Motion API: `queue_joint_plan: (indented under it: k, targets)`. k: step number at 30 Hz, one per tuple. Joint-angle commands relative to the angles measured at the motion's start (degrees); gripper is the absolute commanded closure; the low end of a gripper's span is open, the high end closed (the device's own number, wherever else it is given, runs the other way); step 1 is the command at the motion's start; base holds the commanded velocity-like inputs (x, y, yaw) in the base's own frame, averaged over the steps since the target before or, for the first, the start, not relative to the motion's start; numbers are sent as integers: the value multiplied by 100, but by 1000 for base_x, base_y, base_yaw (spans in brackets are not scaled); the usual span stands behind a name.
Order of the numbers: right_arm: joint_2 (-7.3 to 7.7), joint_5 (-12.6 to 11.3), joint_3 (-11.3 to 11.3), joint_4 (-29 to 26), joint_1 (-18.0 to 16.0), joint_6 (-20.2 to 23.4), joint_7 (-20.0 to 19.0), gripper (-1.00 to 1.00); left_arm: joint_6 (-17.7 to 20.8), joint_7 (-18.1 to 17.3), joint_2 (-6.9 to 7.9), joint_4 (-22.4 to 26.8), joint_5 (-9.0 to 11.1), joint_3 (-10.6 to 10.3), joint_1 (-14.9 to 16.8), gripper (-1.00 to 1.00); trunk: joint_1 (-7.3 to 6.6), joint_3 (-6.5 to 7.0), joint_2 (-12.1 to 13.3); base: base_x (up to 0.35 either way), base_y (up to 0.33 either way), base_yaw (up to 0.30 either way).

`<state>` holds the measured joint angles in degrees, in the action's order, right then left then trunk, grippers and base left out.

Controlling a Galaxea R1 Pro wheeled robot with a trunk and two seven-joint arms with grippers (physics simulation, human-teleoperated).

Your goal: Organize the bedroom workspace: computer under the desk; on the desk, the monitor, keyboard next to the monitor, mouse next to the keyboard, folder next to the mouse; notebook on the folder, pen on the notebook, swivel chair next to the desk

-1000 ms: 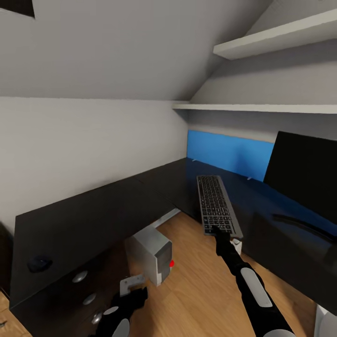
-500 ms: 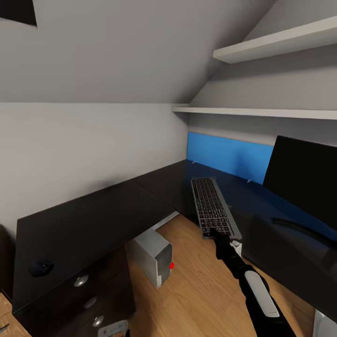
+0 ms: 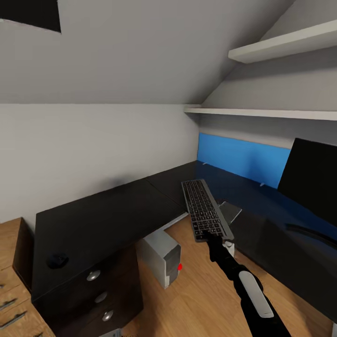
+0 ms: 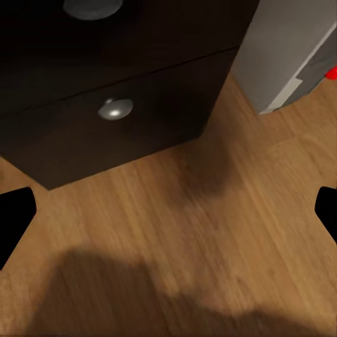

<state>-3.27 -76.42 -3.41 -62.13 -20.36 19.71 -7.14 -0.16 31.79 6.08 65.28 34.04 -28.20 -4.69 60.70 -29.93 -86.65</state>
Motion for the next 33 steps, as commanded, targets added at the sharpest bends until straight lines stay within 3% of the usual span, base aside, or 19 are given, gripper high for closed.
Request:
queue_joint_plan:
  k: [1,6,13,33]
  targets:
    - [-6,-40,79,-5,-3,43,27,100,-10,41,7,0,52,-18,3,-100,0,-2,-3,0,0,230]
    - [-7,-29,343,4,-3,42,82,100,-25,52,-1,-28,52,-19,3,-100,0,10,-3,0,0,230]
    - [-4,2,942,0,-3,26,326,100,-21,63,-7,-131,35,-23,3,-100,0,26,-3,0,0,231]
    - [96,-11,1026,8,-3,100,362,100,-11,44,-41,-269,41,-36,3,-100,0,36,-3,0,0,244]
